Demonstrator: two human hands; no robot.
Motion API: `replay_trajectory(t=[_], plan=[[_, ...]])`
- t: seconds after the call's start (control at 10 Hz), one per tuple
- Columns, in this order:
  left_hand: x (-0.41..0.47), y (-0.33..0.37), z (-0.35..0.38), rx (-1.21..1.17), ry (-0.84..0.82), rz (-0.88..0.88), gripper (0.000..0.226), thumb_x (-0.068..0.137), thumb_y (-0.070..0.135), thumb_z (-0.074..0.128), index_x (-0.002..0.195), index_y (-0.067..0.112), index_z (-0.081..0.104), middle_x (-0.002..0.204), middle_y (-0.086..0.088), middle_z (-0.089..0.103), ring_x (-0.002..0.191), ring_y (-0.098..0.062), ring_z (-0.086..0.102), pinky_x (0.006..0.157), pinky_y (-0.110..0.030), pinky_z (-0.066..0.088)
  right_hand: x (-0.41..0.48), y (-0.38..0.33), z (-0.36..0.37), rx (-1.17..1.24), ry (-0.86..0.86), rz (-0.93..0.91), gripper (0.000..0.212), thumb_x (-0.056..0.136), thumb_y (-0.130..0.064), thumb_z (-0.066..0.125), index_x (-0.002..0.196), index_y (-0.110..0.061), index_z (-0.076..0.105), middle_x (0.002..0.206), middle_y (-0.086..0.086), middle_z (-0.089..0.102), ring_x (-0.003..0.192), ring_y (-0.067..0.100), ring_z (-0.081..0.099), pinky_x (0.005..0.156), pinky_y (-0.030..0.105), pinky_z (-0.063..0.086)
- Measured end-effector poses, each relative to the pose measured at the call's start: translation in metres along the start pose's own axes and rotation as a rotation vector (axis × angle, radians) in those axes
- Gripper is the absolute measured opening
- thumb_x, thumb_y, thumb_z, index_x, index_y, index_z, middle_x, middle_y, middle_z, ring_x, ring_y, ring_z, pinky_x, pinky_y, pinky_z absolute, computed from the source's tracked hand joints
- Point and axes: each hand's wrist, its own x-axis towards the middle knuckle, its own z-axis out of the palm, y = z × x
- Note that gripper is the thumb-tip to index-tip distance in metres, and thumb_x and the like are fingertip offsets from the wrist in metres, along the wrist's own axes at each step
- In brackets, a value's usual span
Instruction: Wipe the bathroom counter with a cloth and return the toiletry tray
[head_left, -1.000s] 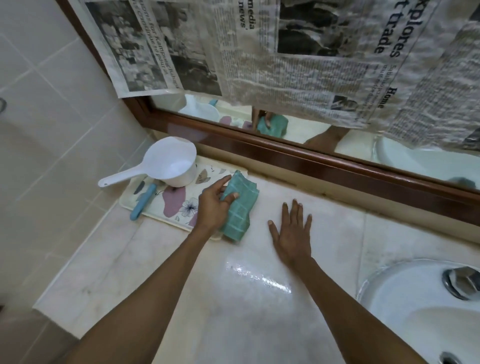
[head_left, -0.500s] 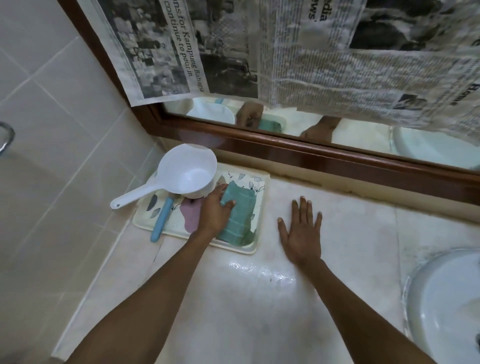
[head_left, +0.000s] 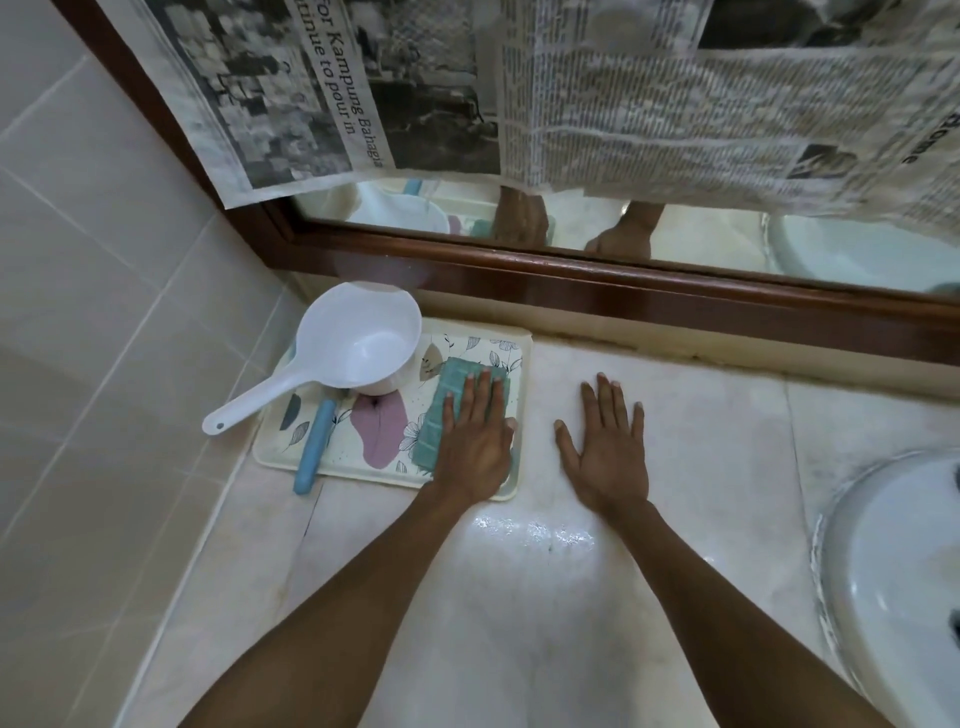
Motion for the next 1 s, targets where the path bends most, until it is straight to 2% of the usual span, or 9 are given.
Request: replay_trajectory(t=[0.2,0.3,0.4,0.5,0.6,0.7,0.9,1.0], plan=[[0.0,0.002,0.0,0.043,-0.023,-0.014,0.064,0.103,0.037,0.014,0.161,0.013,0.002,0.169,-0.005,-0.004,0.156,-0.028,-0.007,0.124,-0.054,-0.002,0.0,-0.001,-0.003,-0.021,-0.04,-0.005,0.071,0.099,-0.059,0.017,0.157,-0.018,0.012,0.166,0.002,0.002,0.153,0.019,-0.003,0.123,0.049,0.0],[0.001,0.007,-0.009,-0.03,-0.041,-0.038,0.06,0.107,0.033,0.026,0.161,0.014,0.006,0.169,-0.004,-0.002,0.156,-0.026,-0.005,0.124,-0.052,-0.002,0.0,0.002,-0.015,0.0,-0.162,-0.02,0.072,0.1,-0.058,0.016,0.158,-0.018,0.003,0.165,0.002,-0.009,0.152,0.02,-0.011,0.123,0.047,-0.005],[-0.001,0.021,-0.033,-0.168,-0.023,-0.09,0.055,0.105,0.035,0.03,0.155,0.011,0.033,0.16,-0.015,0.034,0.149,-0.035,0.028,0.12,-0.051,0.023,-0.004,0.01,-0.038,0.027,-0.326,-0.052,0.07,0.101,-0.052,0.027,0.157,-0.016,0.006,0.165,0.007,-0.01,0.153,0.025,-0.006,0.123,0.048,0.004],[-0.013,0.053,-0.06,-0.275,0.1,-0.068,0.042,0.105,0.03,0.039,0.14,0.014,0.054,0.123,-0.015,0.069,0.113,-0.035,0.062,0.094,-0.042,0.048,-0.022,0.027,-0.071,0.089,-0.427,-0.043,0.068,0.101,-0.046,0.04,0.154,-0.011,0.019,0.165,0.013,-0.006,0.149,0.032,0.019,0.116,0.046,0.029],[-0.032,0.097,-0.079,-0.3,0.123,0.002,0.037,0.104,0.031,0.045,0.138,0.022,0.056,0.11,-0.005,0.075,0.1,-0.031,0.067,0.087,-0.039,0.051,-0.046,0.055,-0.11,0.125,-0.469,-0.037,0.057,0.1,-0.042,0.045,0.147,-0.012,0.034,0.16,0.012,0.022,0.134,0.032,0.044,0.106,0.041,0.04],[-0.056,0.143,-0.085,-0.321,0.111,0.045,0.036,0.102,0.034,0.046,0.136,0.028,0.054,0.103,0.0,0.076,0.092,-0.028,0.069,0.085,-0.042,0.054,-0.078,0.091,-0.149,0.158,-0.454,-0.053,0.043,0.099,-0.039,0.049,0.134,-0.014,0.05,0.143,0.007,0.05,0.128,0.025,0.048,0.104,0.038,0.04],[-0.135,0.243,-0.077,-0.457,0.123,0.07,0.03,0.097,0.04,0.048,0.126,0.04,0.057,0.095,0.015,0.072,0.081,-0.009,0.068,0.083,-0.04,0.057,-0.175,0.175,-0.224,0.297,-0.375,-0.055,0.036,0.097,-0.038,0.054,0.126,-0.017,0.06,0.132,0.0,0.061,0.119,0.021,0.057,0.1,0.037,0.045],[-0.189,0.291,-0.067,-0.57,0.165,0.109,0.026,0.099,0.03,0.058,0.123,0.039,0.062,0.091,0.014,0.072,0.075,-0.006,0.067,0.076,-0.035,0.057,-0.229,0.219,-0.247,0.381,-0.326,-0.095,0.032,0.096,-0.037,0.055,0.121,-0.018,0.063,0.124,-0.003,0.066,0.105,0.016,0.063,0.092,0.033,0.049]])
